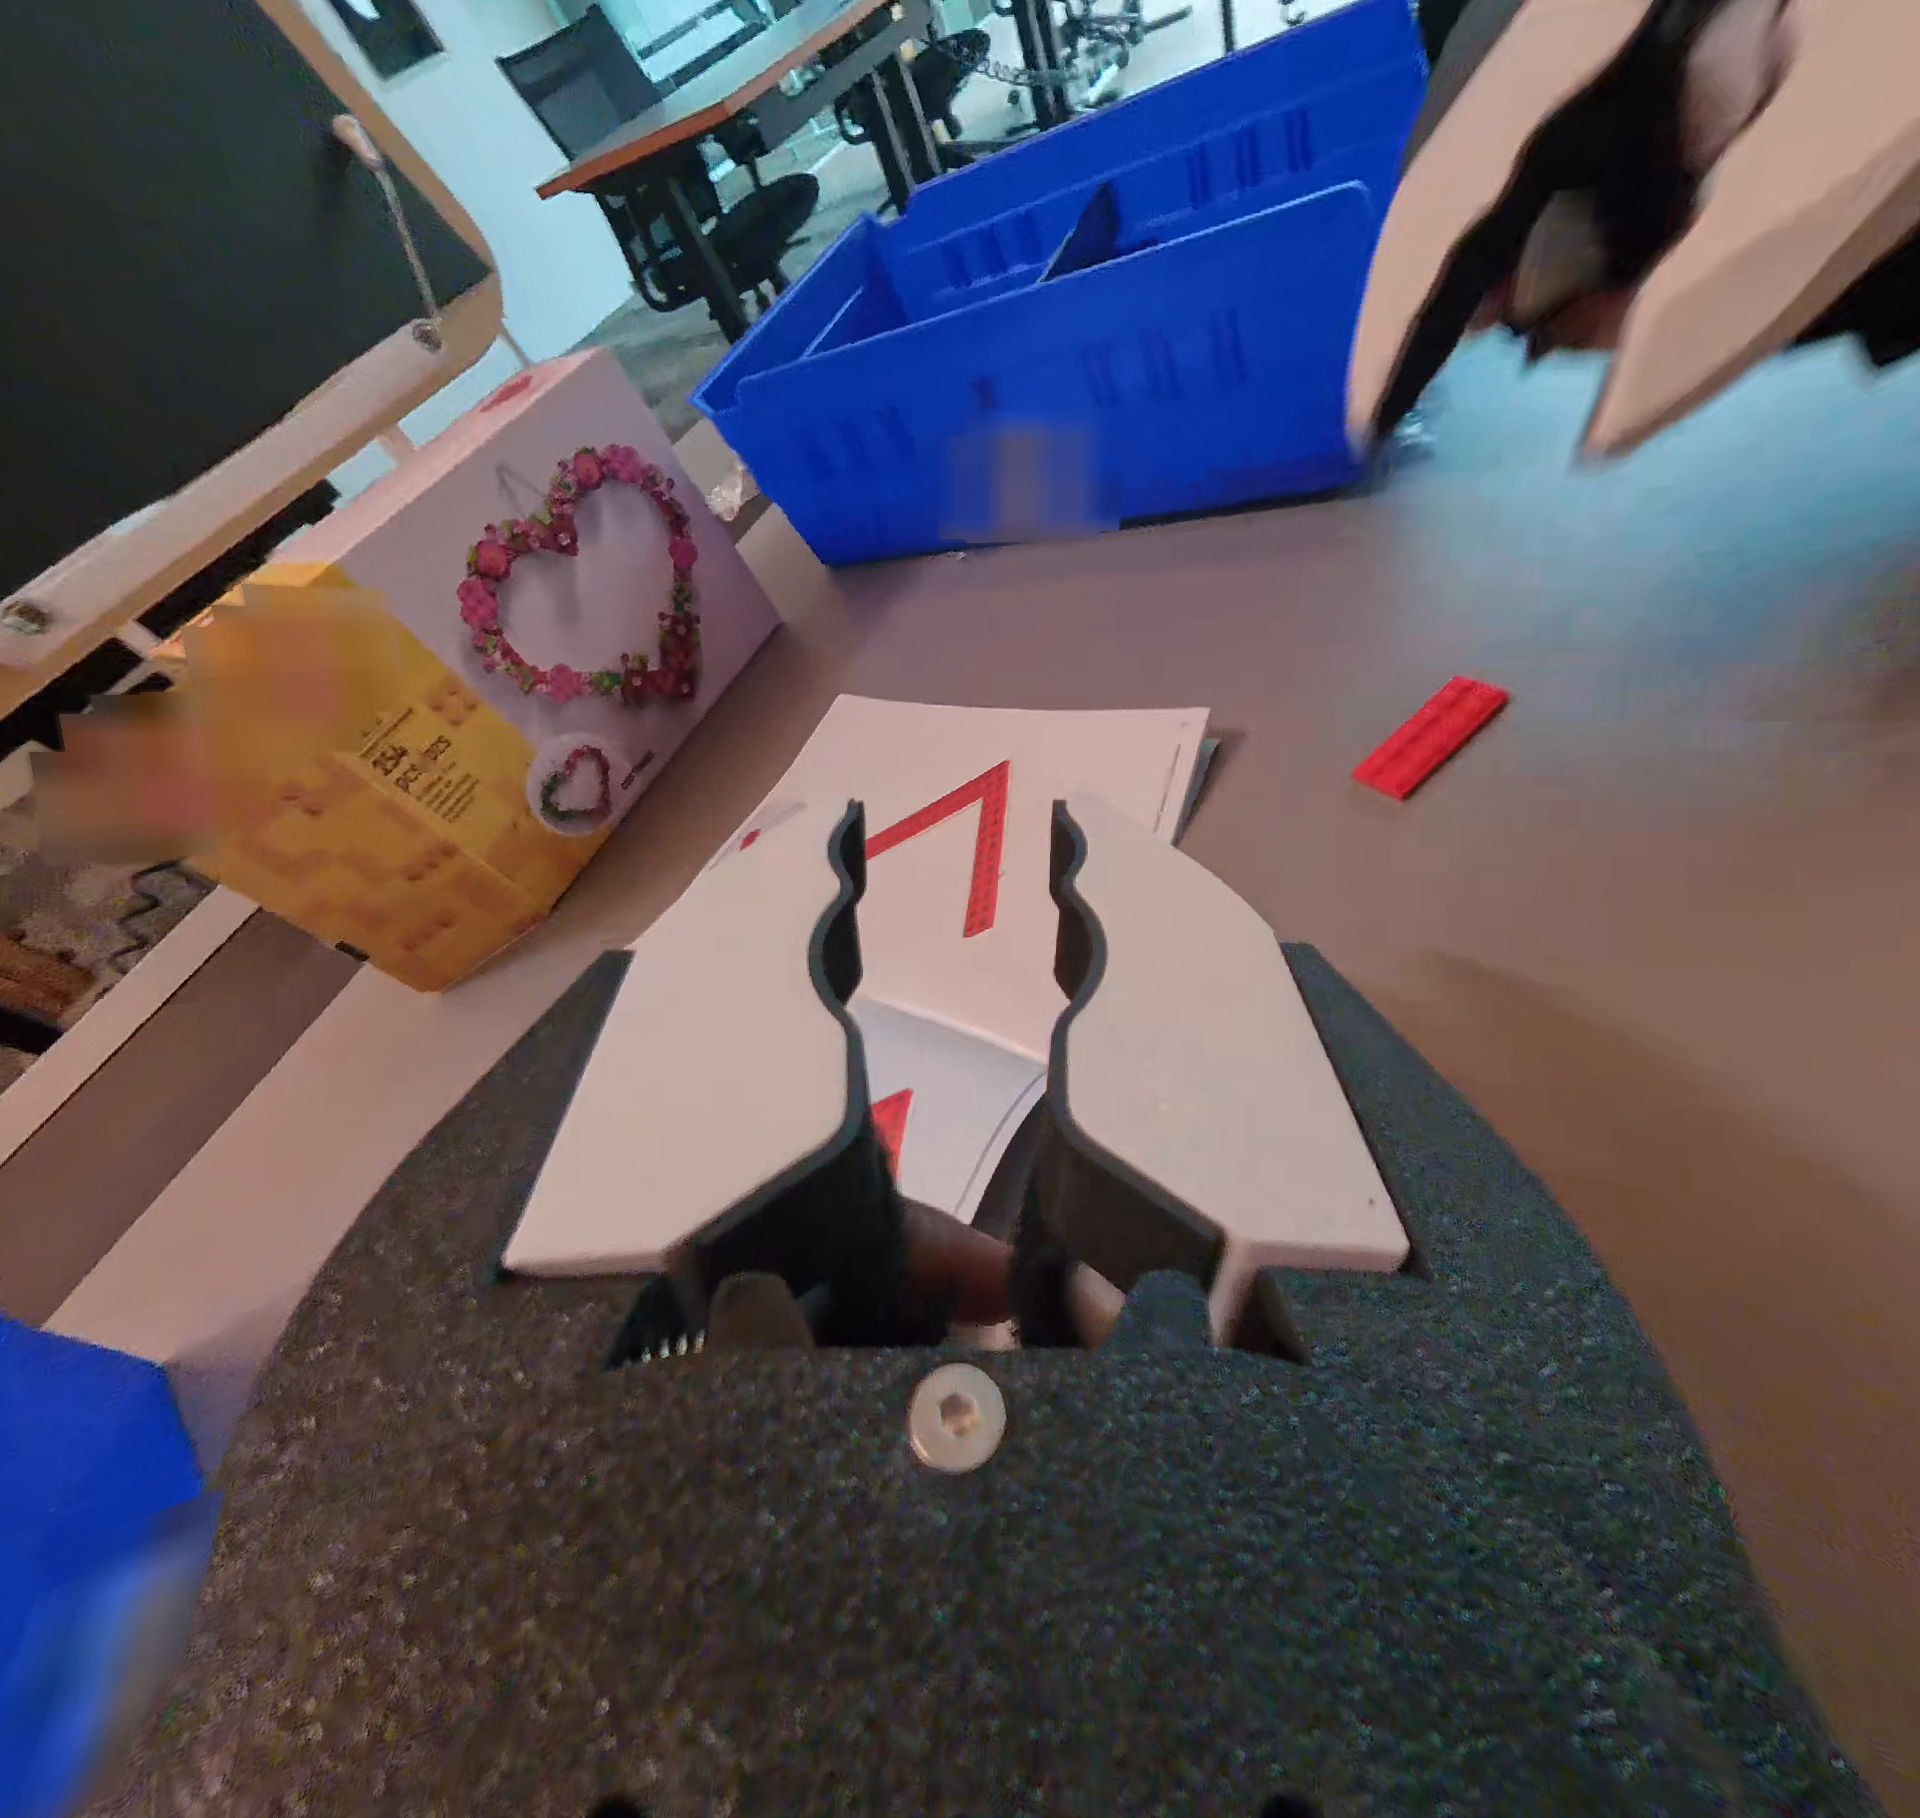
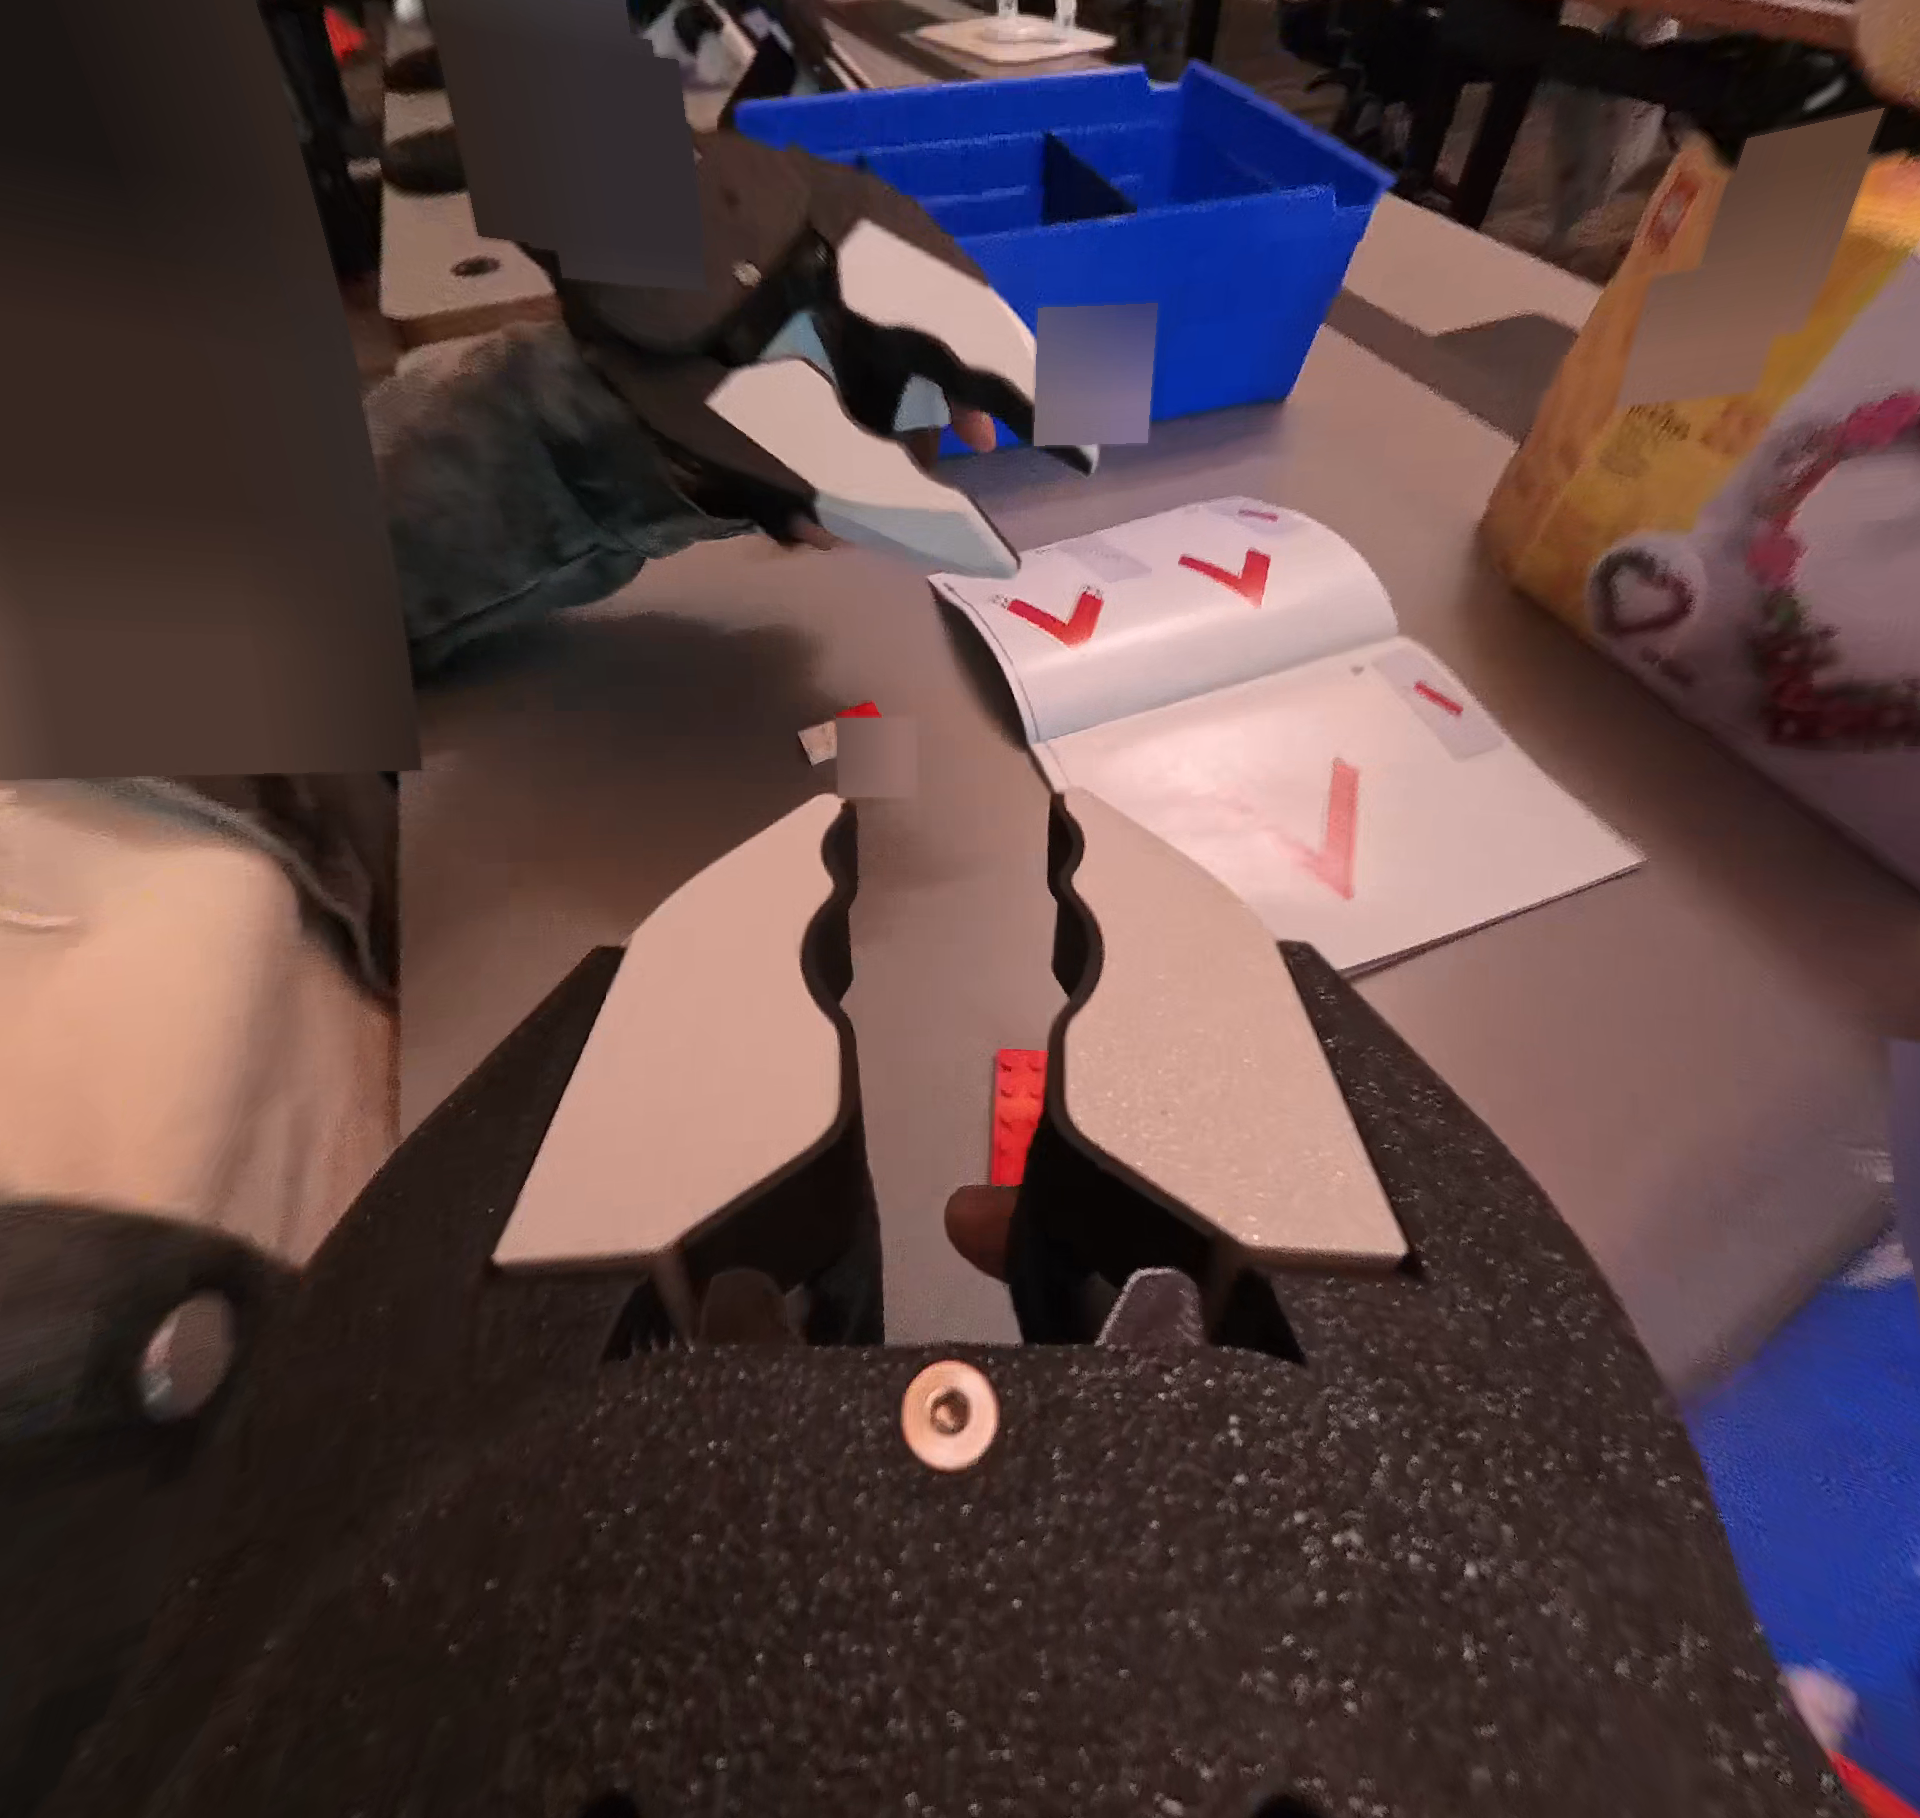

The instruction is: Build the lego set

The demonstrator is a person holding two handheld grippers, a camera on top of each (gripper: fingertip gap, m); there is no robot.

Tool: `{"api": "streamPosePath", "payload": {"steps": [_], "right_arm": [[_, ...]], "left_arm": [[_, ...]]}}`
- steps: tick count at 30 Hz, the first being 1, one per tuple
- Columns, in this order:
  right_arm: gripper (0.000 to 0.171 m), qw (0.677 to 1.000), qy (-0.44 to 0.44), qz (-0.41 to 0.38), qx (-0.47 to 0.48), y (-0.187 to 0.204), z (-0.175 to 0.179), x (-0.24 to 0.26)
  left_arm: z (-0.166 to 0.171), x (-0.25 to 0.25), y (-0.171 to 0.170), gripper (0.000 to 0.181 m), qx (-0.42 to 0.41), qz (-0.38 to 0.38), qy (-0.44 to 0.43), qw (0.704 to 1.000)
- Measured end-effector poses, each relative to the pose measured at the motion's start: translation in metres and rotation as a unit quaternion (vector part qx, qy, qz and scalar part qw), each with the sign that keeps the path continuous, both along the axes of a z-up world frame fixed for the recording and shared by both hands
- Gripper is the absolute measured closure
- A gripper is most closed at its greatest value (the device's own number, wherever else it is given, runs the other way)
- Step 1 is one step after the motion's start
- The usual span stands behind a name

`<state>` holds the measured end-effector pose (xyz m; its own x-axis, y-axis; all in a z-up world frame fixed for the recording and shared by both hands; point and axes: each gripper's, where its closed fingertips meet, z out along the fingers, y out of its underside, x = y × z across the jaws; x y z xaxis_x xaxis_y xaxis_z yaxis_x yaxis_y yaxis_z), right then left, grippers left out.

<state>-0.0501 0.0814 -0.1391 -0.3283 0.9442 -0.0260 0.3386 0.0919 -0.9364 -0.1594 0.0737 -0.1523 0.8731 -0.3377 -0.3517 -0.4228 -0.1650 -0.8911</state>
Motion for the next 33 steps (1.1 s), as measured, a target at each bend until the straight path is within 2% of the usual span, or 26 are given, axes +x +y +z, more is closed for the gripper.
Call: {"api": "streamPosePath", "payload": {"steps": [2,5,7,9,11,13,16,20,26,27,30,33], "right_arm": [[0.136,0.999,-0.014,-0.005,0.047,0.019,0.028,0.016],[0.138,0.984,-0.09,-0.069,0.139,0.093,0.061,0.047],[0.138,0.961,-0.189,-0.097,0.177,0.15,0.063,0.074],[0.141,0.931,-0.277,-0.121,0.206,0.205,0.055,0.097],[0.141,0.916,-0.35,-0.093,0.173,0.228,0.037,0.109],[0.141,0.905,-0.389,-0.07,0.155,0.236,0.017,0.106],[0.141,0.88,-0.434,-0.075,0.178,0.249,-0.018,0.099],[0.146,0.877,-0.434,-0.142,0.148,0.259,-0.052,0.091],[0.148,0.875,-0.447,-0.155,0.103,0.253,-0.09,0.101],[0.15,0.88,-0.444,-0.139,0.095,0.248,-0.091,0.1],[0.154,0.896,-0.431,-0.01,0.103,0.217,-0.085,0.098],[0.154,0.869,-0.462,0.097,0.148,0.203,-0.08,0.105]], "left_arm": [[0.003,-0.012,-0.002,0.148,0.016,0.016,-0.004,1.0],[0.014,-0.023,-0.004,0.151,0.061,0.037,-0.05,0.996],[0.009,-0.025,-0.006,0.152,0.057,0.038,-0.051,0.996],[0.002,-0.032,-0.006,0.151,0.042,0.057,-0.017,0.997],[-0.005,-0.033,-0.005,0.151,0.029,0.059,-0.003,0.998],[-0.011,-0.032,-0.004,0.151,0.015,0.058,0.003,0.998],[-0.018,-0.036,-0.003,0.151,0.006,0.067,0.025,0.997],[-0.021,-0.04,-0.001,0.152,0.005,0.076,0.015,0.997],[-0.027,-0.046,0.001,0.152,0.002,0.086,0.02,0.996],[-0.027,-0.047,0.001,0.152,0.005,0.088,0.019,0.996],[-0.024,-0.051,0.002,0.153,0.017,0.097,0.011,0.995],[-0.02,-0.054,0.004,0.154,0.029,0.104,-0.01,0.994]]}}
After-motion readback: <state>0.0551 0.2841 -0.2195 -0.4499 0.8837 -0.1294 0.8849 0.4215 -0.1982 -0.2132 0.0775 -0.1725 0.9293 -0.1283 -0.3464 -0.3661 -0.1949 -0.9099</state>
